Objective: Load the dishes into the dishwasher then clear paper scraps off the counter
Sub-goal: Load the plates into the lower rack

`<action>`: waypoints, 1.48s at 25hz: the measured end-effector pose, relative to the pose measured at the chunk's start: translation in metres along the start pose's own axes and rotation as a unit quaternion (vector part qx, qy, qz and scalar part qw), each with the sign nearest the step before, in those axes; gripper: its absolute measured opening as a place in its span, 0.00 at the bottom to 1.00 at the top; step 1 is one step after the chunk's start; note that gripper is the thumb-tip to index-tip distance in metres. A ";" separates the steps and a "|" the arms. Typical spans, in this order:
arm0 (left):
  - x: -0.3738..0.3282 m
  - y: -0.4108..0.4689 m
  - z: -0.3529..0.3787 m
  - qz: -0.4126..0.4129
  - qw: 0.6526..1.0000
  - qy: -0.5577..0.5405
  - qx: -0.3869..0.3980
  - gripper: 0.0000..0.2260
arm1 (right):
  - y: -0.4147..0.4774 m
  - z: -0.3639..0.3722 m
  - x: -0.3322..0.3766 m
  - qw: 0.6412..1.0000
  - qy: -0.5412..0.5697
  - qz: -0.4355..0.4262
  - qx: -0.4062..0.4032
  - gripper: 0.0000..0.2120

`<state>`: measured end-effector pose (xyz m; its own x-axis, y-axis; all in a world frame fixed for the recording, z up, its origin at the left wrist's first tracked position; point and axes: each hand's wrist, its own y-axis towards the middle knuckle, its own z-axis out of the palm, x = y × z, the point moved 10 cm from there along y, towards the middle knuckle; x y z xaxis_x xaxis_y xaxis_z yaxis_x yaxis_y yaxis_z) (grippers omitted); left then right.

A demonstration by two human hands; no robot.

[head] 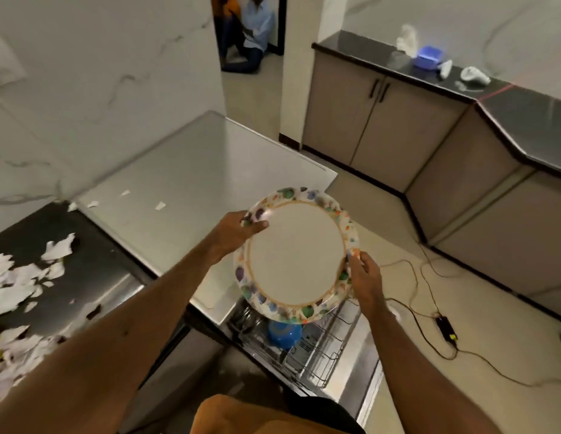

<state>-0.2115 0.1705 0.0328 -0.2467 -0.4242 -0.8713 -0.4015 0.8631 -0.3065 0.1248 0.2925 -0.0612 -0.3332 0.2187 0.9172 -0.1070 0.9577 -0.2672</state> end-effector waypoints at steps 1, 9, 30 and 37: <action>-0.013 0.013 0.026 0.013 0.999 0.021 0.036 0.14 | 0.006 -0.021 -0.015 0.999 -0.006 0.017 -0.028 0.16; -0.061 0.098 0.216 0.091 0.971 0.153 0.162 0.15 | 0.054 -0.118 -0.092 0.989 -0.080 0.053 -0.114 0.17; 0.096 0.287 0.403 0.121 0.826 0.517 0.188 0.19 | 0.226 -0.081 -0.242 0.926 -0.375 -0.048 -0.010 0.23; 0.120 0.296 0.416 0.136 0.832 0.511 0.167 0.20 | 0.227 -0.079 -0.266 0.903 -0.428 -0.045 -0.001 0.25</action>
<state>0.0068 0.4893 -0.3218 -0.9783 -0.0654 -0.1966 0.0167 0.9209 -0.3894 0.2628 0.4668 -0.3422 -0.9247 -0.0837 0.3714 -0.1681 0.9651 -0.2010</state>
